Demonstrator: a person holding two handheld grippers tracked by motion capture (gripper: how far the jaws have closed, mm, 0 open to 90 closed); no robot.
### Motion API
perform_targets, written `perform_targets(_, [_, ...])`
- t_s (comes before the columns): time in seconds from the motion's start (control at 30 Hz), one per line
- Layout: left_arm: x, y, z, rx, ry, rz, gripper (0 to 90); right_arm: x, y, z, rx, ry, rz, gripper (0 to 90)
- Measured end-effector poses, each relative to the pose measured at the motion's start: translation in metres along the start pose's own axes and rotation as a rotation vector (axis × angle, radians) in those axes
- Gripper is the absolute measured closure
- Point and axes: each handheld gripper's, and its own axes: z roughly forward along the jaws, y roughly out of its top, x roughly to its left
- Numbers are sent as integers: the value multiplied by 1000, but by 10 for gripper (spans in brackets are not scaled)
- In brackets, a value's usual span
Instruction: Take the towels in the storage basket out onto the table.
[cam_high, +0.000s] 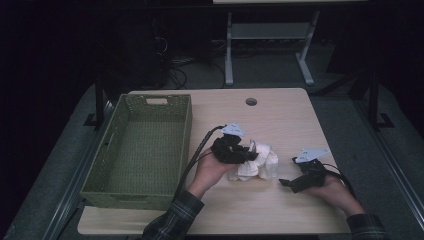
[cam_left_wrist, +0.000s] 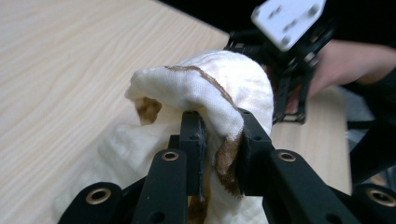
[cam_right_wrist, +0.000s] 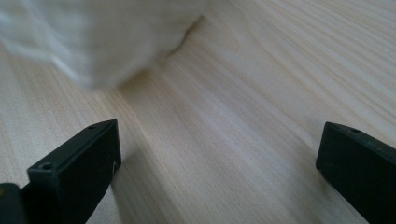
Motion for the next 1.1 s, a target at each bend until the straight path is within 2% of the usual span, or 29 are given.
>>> perform_targets(0.03, [0,-4,7,23,4,13,748,0,0,0,0,-1,-1,0])
perform_targets(0.07, [0,-4,7,23,4,13,747,0,0,0,0,-1,-1,0])
perform_targets(0.1, [2,-10,16,32,-8,-6,747,0,0,0,-1,1,-3,0])
perform_targets(0.2, [7,-19,28,69,10,-9,746,0,0,0,0,1,-3,0])
perform_targets(0.27, [11,-24,33,77,25,-19,745,0,0,0,0,1,-3,0])
perform_targets(0.4, [17,-29,39,96,58,-12,741,0,0,0,0,1,-4,0])
perform_targets(0.43, [21,-32,43,106,61,-21,738,0,0,0,0,2,-5,0])
perform_targets(0.53, [26,-41,52,148,89,-12,726,0,0,0,1,5,-8,0])
perform_targets(0.6, [28,-43,53,167,93,0,695,0,0,0,1,5,-9,0])
perform_targets(0.63, [29,-43,53,163,96,-12,658,0,0,0,1,7,-10,0])
perform_targets(0.67, [30,-42,50,140,101,-37,615,0,0,0,1,7,-11,0])
perform_targets(0.77, [26,-36,38,95,113,-43,487,0,0,0,0,7,-11,0])
perform_targets(0.83, [22,-33,28,65,121,-44,447,0,0,0,0,7,-12,0])
perform_targets(0.87, [22,-33,28,65,121,-44,438,0,0,0,0,7,-12,0])
perform_targets(0.9, [17,-31,19,45,121,-39,437,0,0,0,0,7,-12,0])
perform_targets(0.97, [10,-32,12,33,114,-31,440,0,0,0,0,7,-13,0])
perform_targets(1.07, [2,-35,8,37,100,-17,455,0,0,0,0,7,-12,0])
perform_targets(1.1, [-5,-40,7,48,92,-7,458,0,0,0,0,7,-12,0])
